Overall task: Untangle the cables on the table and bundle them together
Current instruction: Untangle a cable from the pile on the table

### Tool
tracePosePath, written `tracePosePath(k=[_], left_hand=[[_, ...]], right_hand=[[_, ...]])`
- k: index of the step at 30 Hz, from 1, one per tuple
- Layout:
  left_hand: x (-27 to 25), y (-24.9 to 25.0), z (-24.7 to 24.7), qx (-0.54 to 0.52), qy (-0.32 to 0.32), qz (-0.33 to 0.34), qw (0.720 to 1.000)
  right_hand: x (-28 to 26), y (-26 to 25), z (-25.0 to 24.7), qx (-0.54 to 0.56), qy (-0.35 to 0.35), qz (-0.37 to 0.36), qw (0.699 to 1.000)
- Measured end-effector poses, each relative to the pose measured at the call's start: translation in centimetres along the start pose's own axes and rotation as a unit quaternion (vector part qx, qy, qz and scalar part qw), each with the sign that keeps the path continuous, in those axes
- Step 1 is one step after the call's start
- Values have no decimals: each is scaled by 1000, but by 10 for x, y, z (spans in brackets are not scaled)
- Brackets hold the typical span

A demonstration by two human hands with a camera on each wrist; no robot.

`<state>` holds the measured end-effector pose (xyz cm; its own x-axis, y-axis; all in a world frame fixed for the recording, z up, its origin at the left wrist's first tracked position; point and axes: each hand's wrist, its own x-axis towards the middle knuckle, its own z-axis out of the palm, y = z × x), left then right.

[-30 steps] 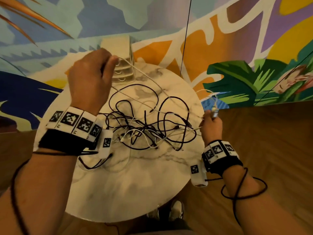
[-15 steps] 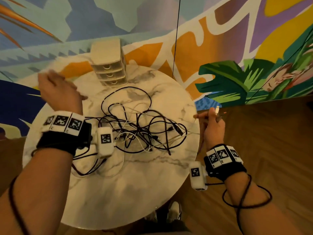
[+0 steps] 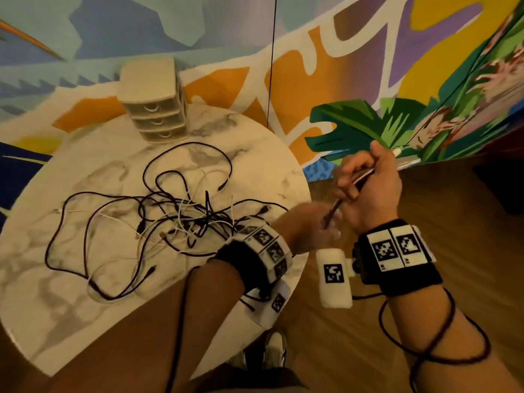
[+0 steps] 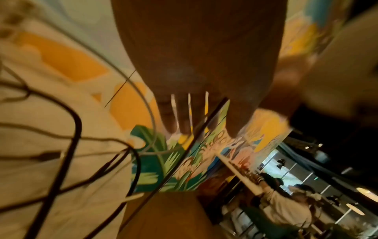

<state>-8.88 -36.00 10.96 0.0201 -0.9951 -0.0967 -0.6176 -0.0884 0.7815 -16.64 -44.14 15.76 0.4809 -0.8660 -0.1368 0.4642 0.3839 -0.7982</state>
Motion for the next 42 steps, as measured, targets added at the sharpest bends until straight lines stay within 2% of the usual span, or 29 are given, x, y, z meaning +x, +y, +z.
tracePosePath(k=[2, 4, 6, 8, 11, 12, 14, 17, 18, 19, 21, 23, 24, 26, 28, 30, 31, 33, 35, 36, 38, 40, 42], left_hand=[[5, -16, 13, 14, -51, -67, 996], [-4, -43, 10, 117, -49, -106, 986], [-14, -70, -11, 191, 27, -97, 976], [-17, -84, -39, 167, 94, -74, 979], [-15, -75, -65, 210, 45, -75, 974], [-15, -72, -70, 245, 37, -82, 965], [-18, -70, -84, 302, 67, -112, 945], [-30, -77, -121, 325, 162, -188, 912], [-33, -76, -133, 322, 191, -208, 904], [-36, -71, -142, 319, 212, -225, 896], [-30, -48, -141, 346, 230, -218, 883], [-21, -16, -121, 411, 210, -153, 874], [-19, 1, -108, 442, 190, -113, 869], [-21, 21, -86, 463, 164, -72, 868], [-30, 20, -82, 453, 182, -69, 870], [-38, 13, -79, 416, 188, -61, 888], [-42, 9, -73, 378, 181, -64, 906], [-48, -1, -62, 274, 149, -89, 946], [-57, -26, -53, 137, 94, -158, 973], [-64, -43, -55, 81, 74, -201, 974], [-79, -75, -68, 64, 68, -267, 959], [-90, -93, -91, 120, 125, -294, 940], [-87, -92, -119, 152, 241, -263, 922]], right_hand=[[-1, -14, -11, -10, -22, -4, 1000], [-1, -28, -29, -28, -9, -16, 999], [-1, -36, -50, -53, 34, -30, 998], [-3, -41, -64, -89, 85, -51, 991], [-2, -46, -64, -167, 137, -117, 969], [-1, -47, -63, -210, 148, -157, 954], [3, -49, -64, -327, 171, -213, 905], [6, -46, -76, -502, 223, -203, 811], [3, -44, -77, -535, 227, -195, 790], [0, -39, -73, -551, 215, -184, 785], [-11, -26, -47, -537, 119, -125, 825], [-24, -2, -7, -519, -31, -40, 853], [-27, 9, 8, -500, -89, -21, 861], [-30, 23, 24, -457, -123, -22, 881], [-26, 29, 26, -474, -109, -43, 873], [-23, 31, 25, -498, -125, -57, 856], [-22, 33, 27, -484, -131, -62, 863], [-18, 36, 29, -431, -109, -88, 891], [-11, 27, 27, -369, -37, -105, 923], [-6, 18, 23, -332, 10, -113, 936], [6, -6, 8, -245, 105, -142, 953], [17, -23, -14, -178, 184, -166, 952], [22, -21, -28, -159, 223, -151, 950]])
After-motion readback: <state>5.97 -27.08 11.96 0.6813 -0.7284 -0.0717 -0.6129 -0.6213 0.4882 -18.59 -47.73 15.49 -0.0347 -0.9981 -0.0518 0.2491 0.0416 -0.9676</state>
